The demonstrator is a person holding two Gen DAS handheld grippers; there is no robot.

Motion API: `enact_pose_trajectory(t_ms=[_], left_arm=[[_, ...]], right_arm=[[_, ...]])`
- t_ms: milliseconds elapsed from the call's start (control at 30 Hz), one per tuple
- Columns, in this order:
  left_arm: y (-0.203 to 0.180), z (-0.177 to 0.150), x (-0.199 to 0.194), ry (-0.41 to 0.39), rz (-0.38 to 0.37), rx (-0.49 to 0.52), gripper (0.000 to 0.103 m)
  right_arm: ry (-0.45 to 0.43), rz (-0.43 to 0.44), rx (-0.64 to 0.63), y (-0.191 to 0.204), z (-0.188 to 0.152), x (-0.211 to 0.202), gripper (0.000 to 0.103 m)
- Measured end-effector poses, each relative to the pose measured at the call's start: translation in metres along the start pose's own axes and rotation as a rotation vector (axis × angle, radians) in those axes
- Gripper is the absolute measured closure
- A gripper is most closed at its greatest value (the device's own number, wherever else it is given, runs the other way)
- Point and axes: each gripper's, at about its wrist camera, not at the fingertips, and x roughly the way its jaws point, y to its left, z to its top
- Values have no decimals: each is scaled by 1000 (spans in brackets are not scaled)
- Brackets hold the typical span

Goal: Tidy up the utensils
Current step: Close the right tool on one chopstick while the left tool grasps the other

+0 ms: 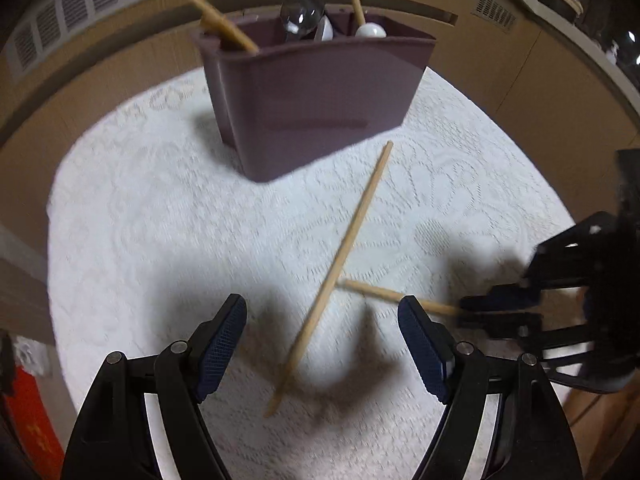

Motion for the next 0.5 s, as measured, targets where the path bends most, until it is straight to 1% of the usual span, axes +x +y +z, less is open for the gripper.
enact_pose_trajectory(t_ms=[100, 133, 167, 200, 233, 267, 367, 433, 500], left_arm=[[-14, 12, 4, -13, 37, 89, 26], [-21, 16, 7, -7, 48, 125, 32], [-25, 19, 10, 7, 56, 153, 44], [-32, 23, 17, 23, 61, 173, 50], [-34, 26, 21, 37, 65, 183, 60], [-36, 29, 27, 58, 68, 190, 67], [-37, 40, 46, 102, 60, 165, 77], [-35, 46, 48, 101, 45, 136, 79], [-33, 53, 50, 112, 33, 111, 80]], right_arm=[[-52, 7, 72, -18, -8, -24, 98], [-63, -1, 99, -26, -11, -30, 98], [-69, -10, 131, -36, -15, -36, 98], [-67, -16, 173, -48, -20, -41, 98], [-66, -19, 216, -60, -25, -45, 98], [-63, -22, 262, -72, -30, -47, 98], [-56, -27, 359, -98, -44, -48, 98], [-51, -25, 409, -110, -55, -49, 98], [-46, -25, 426, -112, -62, -47, 98]])
